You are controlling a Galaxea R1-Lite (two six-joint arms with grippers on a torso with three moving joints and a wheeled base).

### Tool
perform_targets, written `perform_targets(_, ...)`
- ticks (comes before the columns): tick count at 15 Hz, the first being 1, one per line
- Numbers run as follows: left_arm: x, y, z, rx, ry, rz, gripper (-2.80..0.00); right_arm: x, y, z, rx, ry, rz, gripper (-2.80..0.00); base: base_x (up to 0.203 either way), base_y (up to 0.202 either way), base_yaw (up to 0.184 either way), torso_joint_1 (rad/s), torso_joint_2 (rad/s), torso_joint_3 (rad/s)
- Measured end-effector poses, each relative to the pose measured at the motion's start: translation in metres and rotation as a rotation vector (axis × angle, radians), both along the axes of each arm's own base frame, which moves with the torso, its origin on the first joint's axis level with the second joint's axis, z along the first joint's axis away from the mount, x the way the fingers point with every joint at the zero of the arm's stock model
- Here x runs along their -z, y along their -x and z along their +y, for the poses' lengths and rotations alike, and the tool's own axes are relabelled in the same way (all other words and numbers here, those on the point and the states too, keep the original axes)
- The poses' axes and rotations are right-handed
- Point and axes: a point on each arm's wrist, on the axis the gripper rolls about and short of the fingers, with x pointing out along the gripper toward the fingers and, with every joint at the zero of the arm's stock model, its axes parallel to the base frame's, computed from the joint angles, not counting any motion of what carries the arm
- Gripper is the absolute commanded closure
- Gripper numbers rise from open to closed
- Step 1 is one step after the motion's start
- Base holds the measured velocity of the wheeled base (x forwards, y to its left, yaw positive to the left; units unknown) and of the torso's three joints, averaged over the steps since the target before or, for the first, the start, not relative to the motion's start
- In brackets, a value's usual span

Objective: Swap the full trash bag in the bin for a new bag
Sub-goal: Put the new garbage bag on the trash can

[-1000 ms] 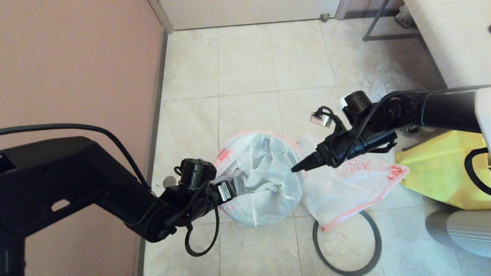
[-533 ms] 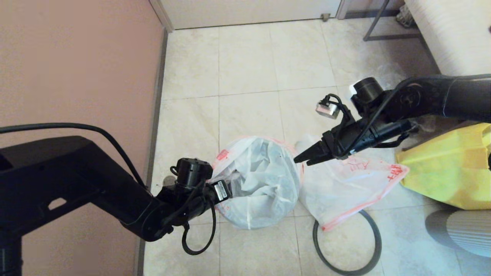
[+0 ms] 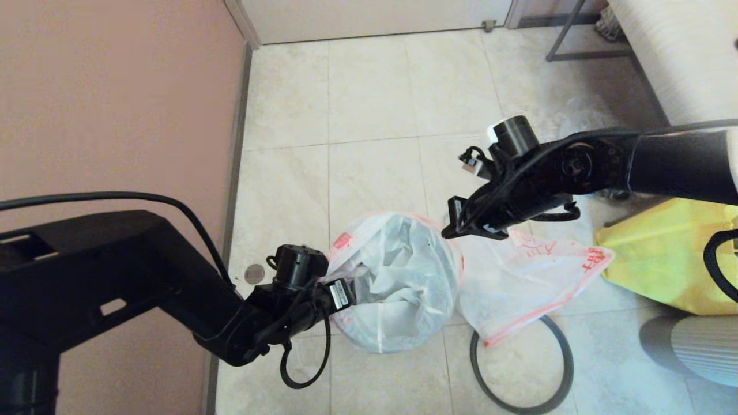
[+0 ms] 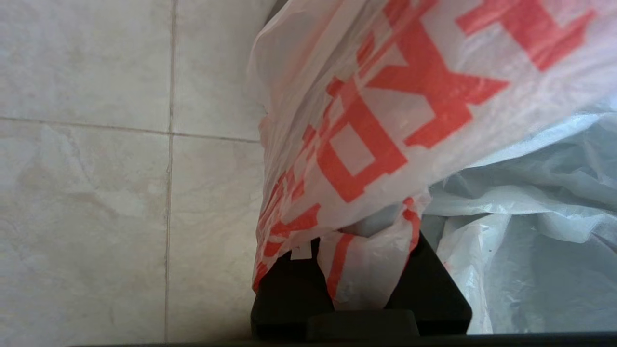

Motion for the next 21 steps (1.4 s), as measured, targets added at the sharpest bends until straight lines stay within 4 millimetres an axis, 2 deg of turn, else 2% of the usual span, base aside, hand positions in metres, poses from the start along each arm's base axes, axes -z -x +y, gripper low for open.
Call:
perform_targets(3,0.005,-0.002,-0.001,-0.001,-0.005,0.008,0.0,0.019,-0.004,-0.001,0.102,0.056,0.03,0.0,0.0,0.0,0.0,0.0,0.0,0.0)
perform_targets(10,0.01,-0.003,-0.002,0.0,-0.012,0.019,0.0,0.051,-0.026,0.001,0.16,0.081,-0.004,0.0,0.0,0.0,0.0,0.0,0.0,0.0)
perform_targets(15,0.011,-0.003,-0.002,-0.001,-0.017,0.023,0.0,0.058,-0.033,-0.005,0.207,0.115,-0.008,0.0,0.0,0.0,0.0,0.0,0.0,0.0)
perform_targets(21,0.012,-0.003,-0.002,0.0,-0.018,0.024,0.0,0.076,-0.039,-0.001,0.213,0.124,0.025,0.0,0.0,0.0,0.0,0.0,0.0,0.0)
